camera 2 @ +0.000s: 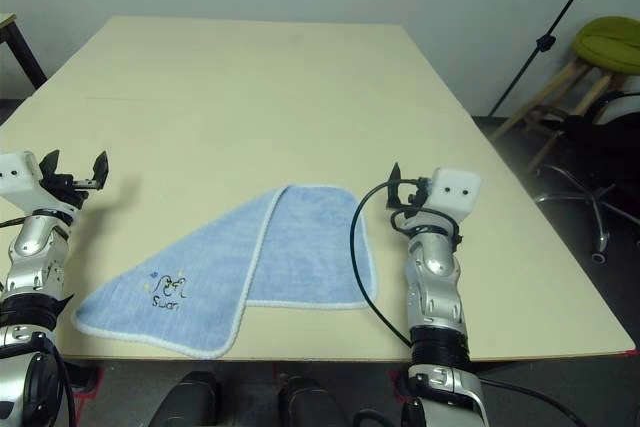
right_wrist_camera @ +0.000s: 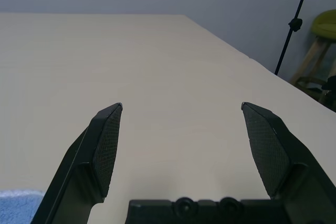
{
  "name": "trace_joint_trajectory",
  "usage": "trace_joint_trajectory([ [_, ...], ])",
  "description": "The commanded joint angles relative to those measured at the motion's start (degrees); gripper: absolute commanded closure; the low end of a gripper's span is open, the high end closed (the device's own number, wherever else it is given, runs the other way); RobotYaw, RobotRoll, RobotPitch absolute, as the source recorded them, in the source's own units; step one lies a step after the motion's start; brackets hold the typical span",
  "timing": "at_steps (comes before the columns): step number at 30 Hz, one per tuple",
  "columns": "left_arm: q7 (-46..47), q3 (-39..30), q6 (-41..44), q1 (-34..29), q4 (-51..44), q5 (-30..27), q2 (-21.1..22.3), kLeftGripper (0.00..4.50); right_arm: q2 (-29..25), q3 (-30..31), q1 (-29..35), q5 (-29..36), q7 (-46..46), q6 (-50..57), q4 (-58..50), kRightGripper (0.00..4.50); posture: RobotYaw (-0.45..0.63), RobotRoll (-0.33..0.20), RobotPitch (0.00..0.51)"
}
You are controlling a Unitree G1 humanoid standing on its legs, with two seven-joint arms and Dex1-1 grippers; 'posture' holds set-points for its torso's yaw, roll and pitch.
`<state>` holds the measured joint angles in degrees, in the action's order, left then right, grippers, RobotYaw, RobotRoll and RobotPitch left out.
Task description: Fold the towel and set it aside.
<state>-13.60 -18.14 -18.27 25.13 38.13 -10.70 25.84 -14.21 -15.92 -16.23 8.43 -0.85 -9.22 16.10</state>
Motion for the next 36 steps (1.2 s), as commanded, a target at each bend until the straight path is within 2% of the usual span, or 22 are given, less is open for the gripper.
trace_joint_trajectory([
  [1, 0.13, 0.27, 1.09, -1.30, -2.09, -0.02, -0.64, 0.04, -0.09, 0.22, 0.63, 0.05, -0.54, 1.55, -1.22, 0.00, 0.07, 0.000, 0.079],
  [6, -0.07, 0.45, 1.51, -0.83, -2.93, -0.07, -0.68, 0.04, -0.78, -0.69, -0.07, 0.80, -0.73, 1.88, -2.74, 0.00, 0.07, 0.000, 0.078],
  [9, -1.70, 0.62, 1.82, 0.16, -3.05, -0.68, -0.09, 0.04, -2.54, 0.59, -1.36, 0.77, -2.65, 5.60, -4.77, 0.00, 0.06, 0.000, 0.067],
  [13, -5.00, 0.84, 2.67, 0.93, -3.36, -1.93, 0.65, 0.04, -5.27, 1.11, -4.19, 3.38, -6.37, 14.76, -6.82, 0.00, 0.06, 0.000, 0.062],
  [18, -14.78, 1.76, 6.21, 0.84, -7.18, -5.65, 2.43, 0.04, -12.33, 3.52, -9.35, 5.34, -14.43, 30.86, -8.01, 0.00, 0.09, 0.000, 0.074],
  [22, -24.35, 2.49, 11.72, -0.09, -12.02, -10.26, 4.58, 0.04, -19.70, 8.88, -15.21, 6.26, -24.87, 46.13, -4.81, 0.00, 0.11, 0.000, 0.067],
  [27, -38.27, 5.40, 19.38, -2.36, -20.50, -15.59, 8.52, 0.04, -25.17, 14.69, -21.94, 6.10, -36.50, 54.63, 1.74, 0.00, 0.14, 0.000, 0.046],
  [31, -48.43, 8.34, 29.93, -3.19, -26.55, -20.33, 12.74, 0.04, -27.33, 22.26, -28.38, 3.38, -44.52, 59.95, 10.00, 0.00, 0.15, 0.000, 0.035],
  [36, -57.36, 12.40, 36.85, -4.02, -30.78, -22.54, 15.62, 0.04, -25.98, 28.65, -34.74, -0.69, -50.84, 58.53, 19.41, 0.00, 0.17, 0.000, 0.028],
])
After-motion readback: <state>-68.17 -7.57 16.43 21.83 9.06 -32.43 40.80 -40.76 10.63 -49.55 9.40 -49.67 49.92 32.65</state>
